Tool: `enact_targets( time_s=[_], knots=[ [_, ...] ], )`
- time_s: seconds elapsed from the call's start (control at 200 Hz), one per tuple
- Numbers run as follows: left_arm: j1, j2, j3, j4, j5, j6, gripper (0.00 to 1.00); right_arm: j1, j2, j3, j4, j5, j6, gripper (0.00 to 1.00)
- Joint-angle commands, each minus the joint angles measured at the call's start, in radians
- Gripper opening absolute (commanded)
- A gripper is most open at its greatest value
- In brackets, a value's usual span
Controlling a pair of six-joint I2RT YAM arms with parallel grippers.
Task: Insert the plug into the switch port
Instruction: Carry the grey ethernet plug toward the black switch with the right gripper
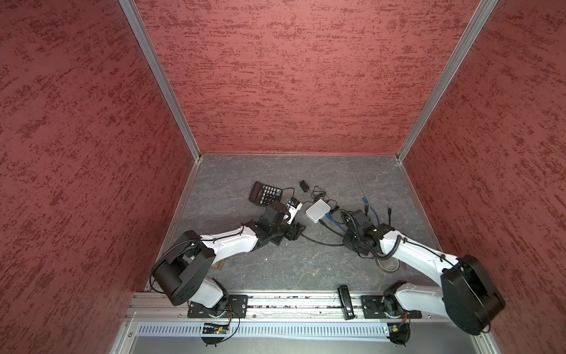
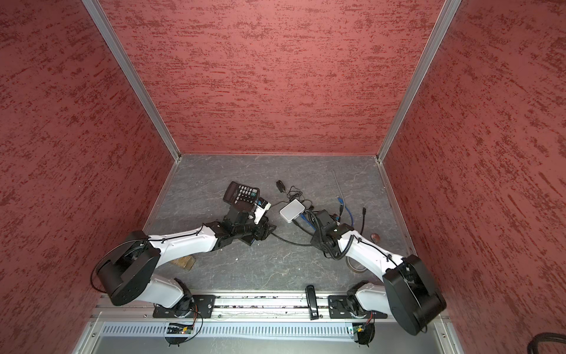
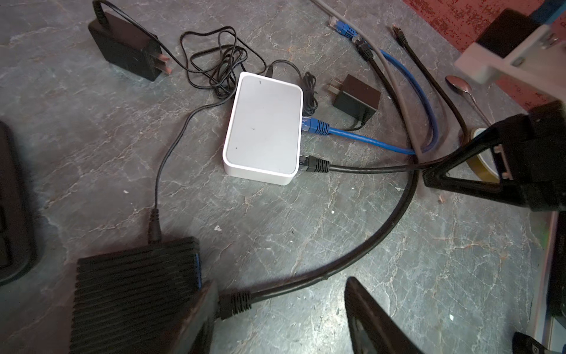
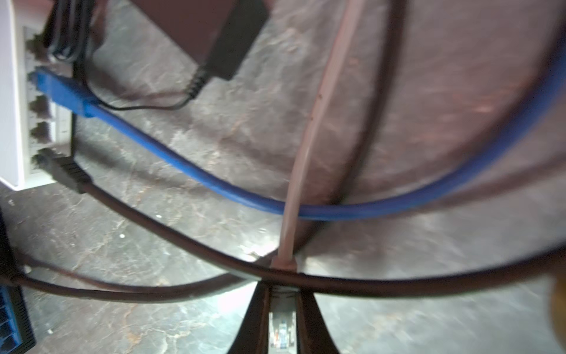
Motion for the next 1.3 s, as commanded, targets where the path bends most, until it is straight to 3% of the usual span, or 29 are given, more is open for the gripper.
enact_targets(
  time_s=[0.0,0.396,0.726,0.997,1.292],
  knots=[
    [0.004,-0.037,-0.014,0.012,-0.025,0.014,0.67,0.02,0.064,0.043,0.111,-0.077,-0.022,0.15],
    [0.003,-0.077,-0.047,0.01,-0.068,-0.006,0.67,0.11,0.24,0.171,0.206,-0.161,-0.077,0.18],
    [0.003,-0.074,-0.047,0.012,-0.073,-0.014,0.67,0.125,0.294,0.204,0.252,-0.221,-0.193,0.34],
    [0.003,-0.097,-0.066,0.007,-0.089,-0.027,0.66,0.125,0.241,0.262,0.228,-0.319,-0.536,0.35],
    [-0.001,-0.119,-0.087,0.024,-0.102,-0.058,0.67,0.125,0.179,0.29,0.284,-0.215,-1.001,0.26]
  ],
)
